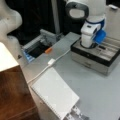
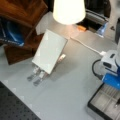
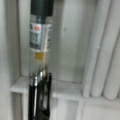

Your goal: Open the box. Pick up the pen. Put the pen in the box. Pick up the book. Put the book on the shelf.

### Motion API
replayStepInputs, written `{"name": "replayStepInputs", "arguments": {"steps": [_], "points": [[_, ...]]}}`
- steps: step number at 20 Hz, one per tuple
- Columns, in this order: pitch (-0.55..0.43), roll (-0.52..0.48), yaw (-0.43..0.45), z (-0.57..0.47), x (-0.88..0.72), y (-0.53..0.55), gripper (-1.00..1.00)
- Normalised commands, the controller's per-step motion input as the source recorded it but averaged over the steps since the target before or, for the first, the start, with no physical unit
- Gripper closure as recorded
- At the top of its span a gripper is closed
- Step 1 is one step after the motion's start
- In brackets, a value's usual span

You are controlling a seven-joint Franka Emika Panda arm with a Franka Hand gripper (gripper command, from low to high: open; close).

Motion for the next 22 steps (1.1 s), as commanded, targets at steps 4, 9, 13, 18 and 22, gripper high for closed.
{"name": "replayStepInputs", "arguments": {"steps": [4,9,13,18,22], "points": [[0.193,-0.041,0.061,0.33,0.15,-0.43,-1.00],[0.181,-0.156,0.155,0.23,0.17,-0.53,-1.00],[0.133,-0.344,0.294,0.15,0.13,-0.58,-1.00],[0.038,-0.418,0.287,0.11,0.03,-0.43,-1.00],[0.159,-0.376,0.207,0.17,-0.09,-0.37,-1.00]]}}
